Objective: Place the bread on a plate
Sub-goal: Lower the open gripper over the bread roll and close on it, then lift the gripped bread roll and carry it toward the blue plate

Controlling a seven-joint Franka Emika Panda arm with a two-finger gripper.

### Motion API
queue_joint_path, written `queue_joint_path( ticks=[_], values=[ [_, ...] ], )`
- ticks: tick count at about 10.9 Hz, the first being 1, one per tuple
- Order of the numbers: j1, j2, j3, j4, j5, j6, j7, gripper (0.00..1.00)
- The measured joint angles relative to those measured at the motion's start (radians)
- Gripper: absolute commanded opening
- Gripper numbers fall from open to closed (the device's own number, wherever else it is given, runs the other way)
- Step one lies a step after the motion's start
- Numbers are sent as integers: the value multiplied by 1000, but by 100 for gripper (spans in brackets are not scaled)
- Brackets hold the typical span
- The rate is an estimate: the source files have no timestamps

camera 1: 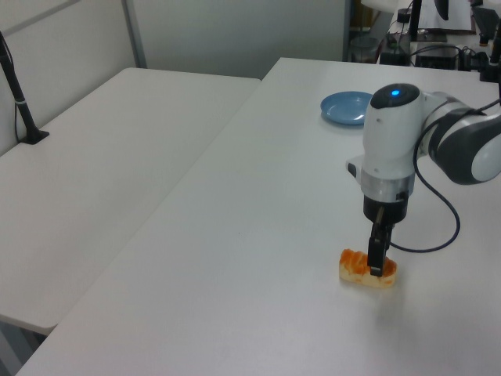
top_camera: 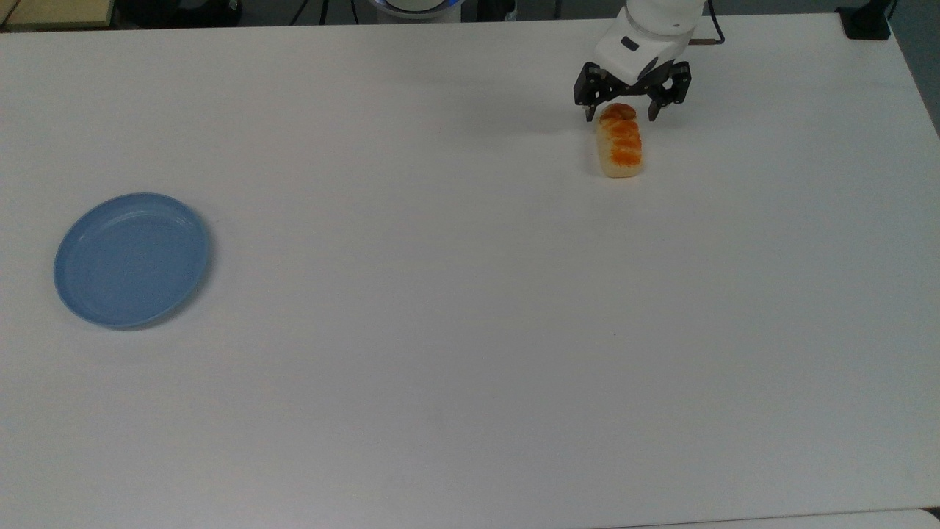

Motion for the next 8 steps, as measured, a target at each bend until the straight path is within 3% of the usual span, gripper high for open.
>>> queue_joint_path(
  ticks=[1,3,6,7,8],
  values=[
    [4,21,1,2,-24,9,17,94],
    [9,54,2,9,-54,22,29,21],
    [6,67,1,43,-57,22,32,16],
    [2,66,1,53,-57,22,33,7],
    [-5,66,1,60,-57,22,33,7]
  ],
)
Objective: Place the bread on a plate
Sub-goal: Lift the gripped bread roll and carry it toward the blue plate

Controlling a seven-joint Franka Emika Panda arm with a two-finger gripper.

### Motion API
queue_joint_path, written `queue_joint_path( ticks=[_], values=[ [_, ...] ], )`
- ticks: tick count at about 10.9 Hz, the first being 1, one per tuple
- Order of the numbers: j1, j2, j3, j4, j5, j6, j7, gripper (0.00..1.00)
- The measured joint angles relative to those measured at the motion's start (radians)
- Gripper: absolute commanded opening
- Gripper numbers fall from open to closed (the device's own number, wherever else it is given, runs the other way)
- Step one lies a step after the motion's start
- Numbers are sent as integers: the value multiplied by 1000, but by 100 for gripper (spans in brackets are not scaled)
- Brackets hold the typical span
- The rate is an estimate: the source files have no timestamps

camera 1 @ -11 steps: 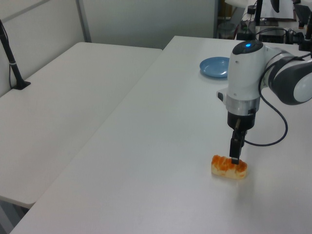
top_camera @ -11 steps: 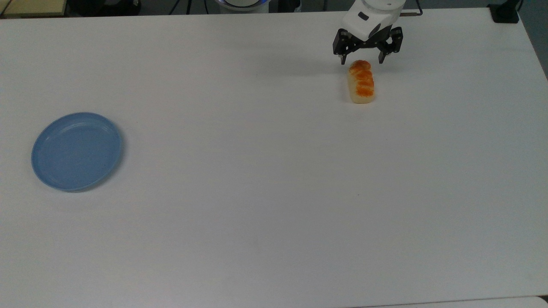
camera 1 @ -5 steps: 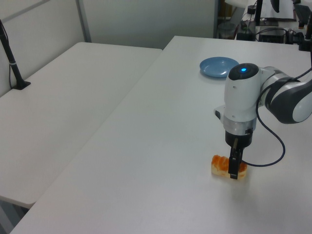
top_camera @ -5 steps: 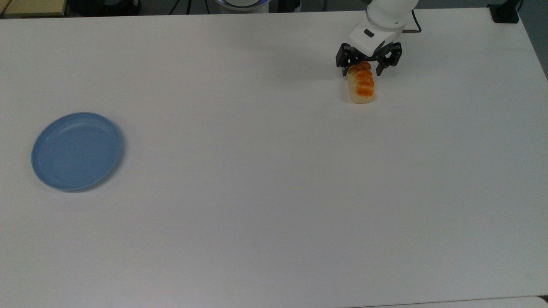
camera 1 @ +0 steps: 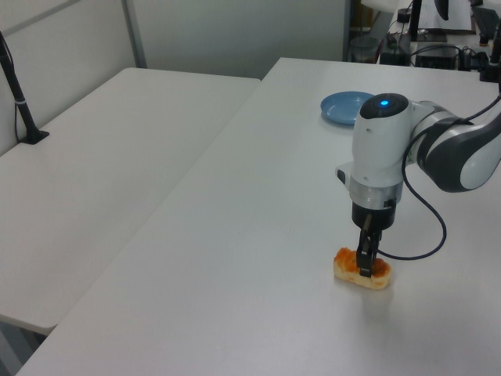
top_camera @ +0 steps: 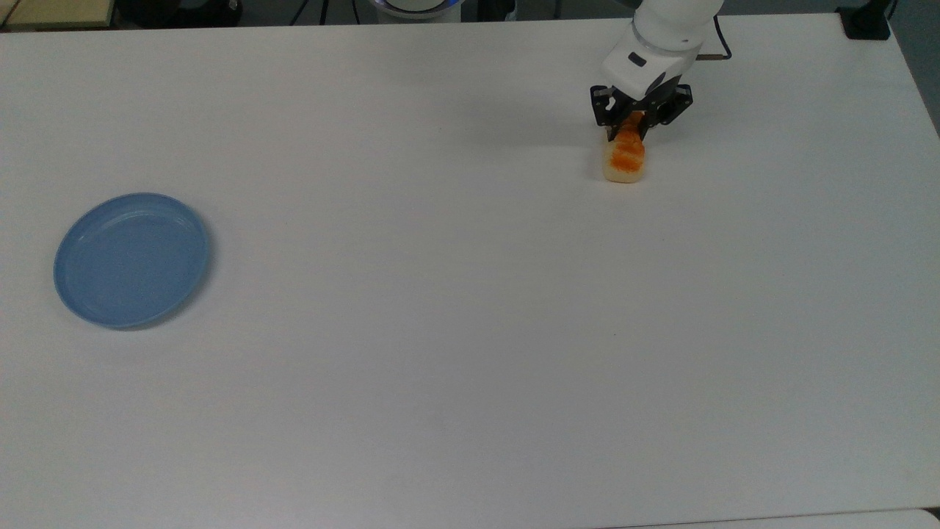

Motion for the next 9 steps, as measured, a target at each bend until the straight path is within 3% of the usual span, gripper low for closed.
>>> queue_joint_path(
  ticks=[5,9],
  values=[
    [-75,-38,-2,34,-9,-11,-9,7],
    [-275,-94,-12,214,-9,-171,-182,7]
  ],
)
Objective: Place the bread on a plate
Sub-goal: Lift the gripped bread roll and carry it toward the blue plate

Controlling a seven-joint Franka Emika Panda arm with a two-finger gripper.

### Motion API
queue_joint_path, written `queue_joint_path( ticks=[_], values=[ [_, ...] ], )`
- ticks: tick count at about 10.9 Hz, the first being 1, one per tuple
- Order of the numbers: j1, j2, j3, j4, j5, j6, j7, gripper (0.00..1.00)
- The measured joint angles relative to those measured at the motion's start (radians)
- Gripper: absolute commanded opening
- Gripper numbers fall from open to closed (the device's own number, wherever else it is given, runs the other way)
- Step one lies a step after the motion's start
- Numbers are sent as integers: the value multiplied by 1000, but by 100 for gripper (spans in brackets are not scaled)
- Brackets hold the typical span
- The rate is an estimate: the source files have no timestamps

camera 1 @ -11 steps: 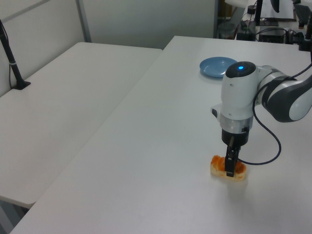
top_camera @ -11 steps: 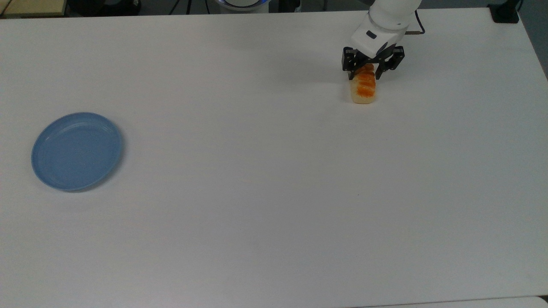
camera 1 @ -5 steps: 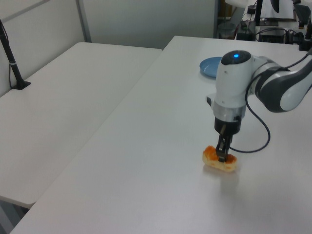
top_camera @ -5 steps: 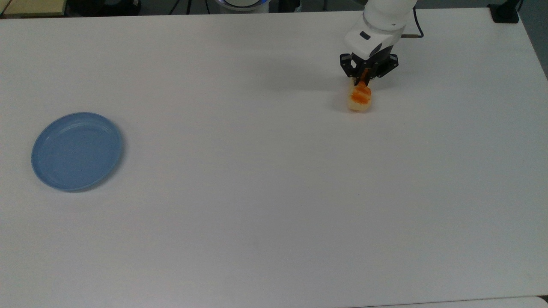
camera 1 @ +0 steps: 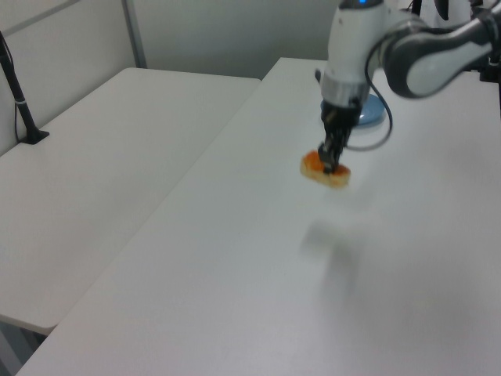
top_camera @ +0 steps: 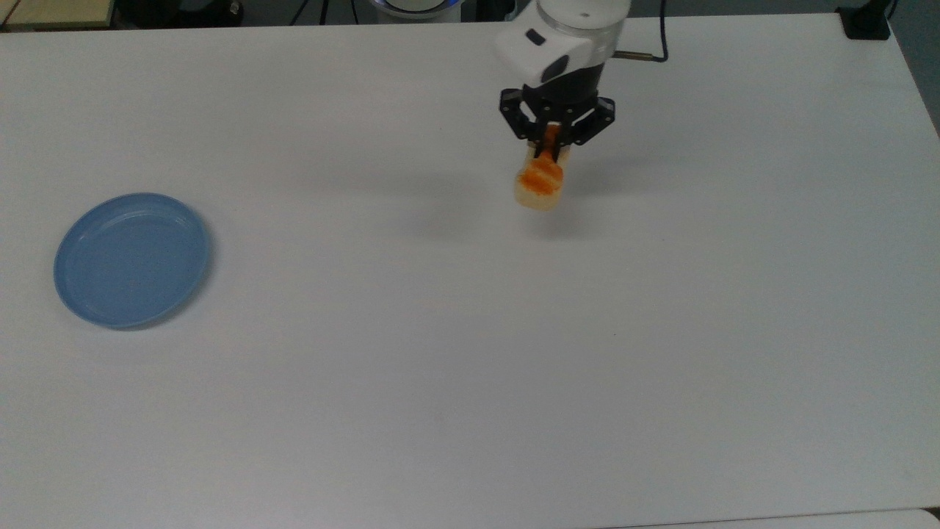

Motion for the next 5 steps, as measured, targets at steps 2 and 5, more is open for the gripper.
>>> queue_joint_path(
  ticks=[2,5],
  values=[
    [-61,0,-42,93,0,-53,-89,7],
    [-70,2,-216,231,91,-142,-307,7]
  ],
)
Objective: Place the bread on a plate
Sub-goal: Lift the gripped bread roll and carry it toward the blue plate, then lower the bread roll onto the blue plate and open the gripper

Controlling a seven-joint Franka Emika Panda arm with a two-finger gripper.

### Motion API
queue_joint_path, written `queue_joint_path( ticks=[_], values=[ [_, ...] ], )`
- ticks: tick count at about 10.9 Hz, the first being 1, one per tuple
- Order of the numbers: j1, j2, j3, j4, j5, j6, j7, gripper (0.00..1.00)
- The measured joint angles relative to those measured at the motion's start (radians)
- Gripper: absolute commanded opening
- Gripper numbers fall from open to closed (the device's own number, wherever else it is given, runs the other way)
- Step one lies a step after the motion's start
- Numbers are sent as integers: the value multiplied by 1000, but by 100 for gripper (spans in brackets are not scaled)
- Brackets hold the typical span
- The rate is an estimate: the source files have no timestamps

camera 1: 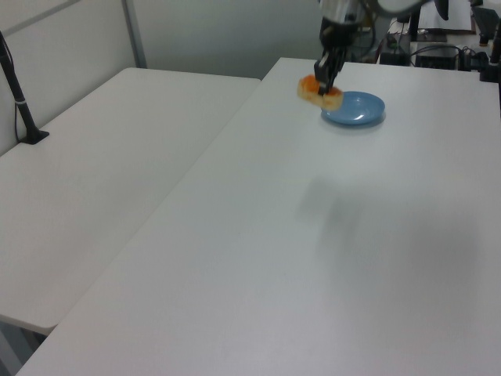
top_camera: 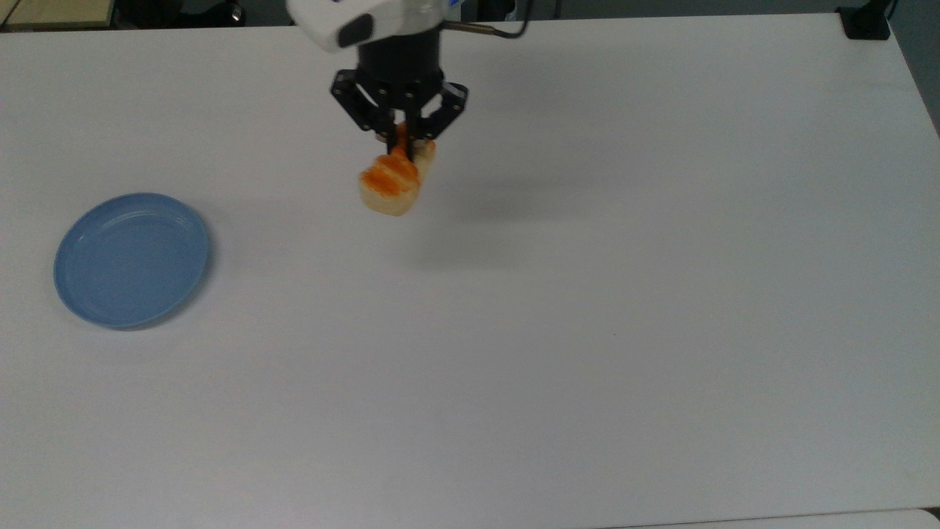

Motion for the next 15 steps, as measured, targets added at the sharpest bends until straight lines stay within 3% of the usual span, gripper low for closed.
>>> queue_joint_path(
  ticks=[3,5,8,11,15],
  values=[
    [-11,10,-176,104,54,-78,-170,7],
    [-43,55,-226,158,54,-78,-185,7],
    [-143,175,-238,248,54,-66,-226,7],
    [-222,281,-242,272,54,44,-247,7],
    [-284,354,-252,280,54,4,-247,7]
  ],
)
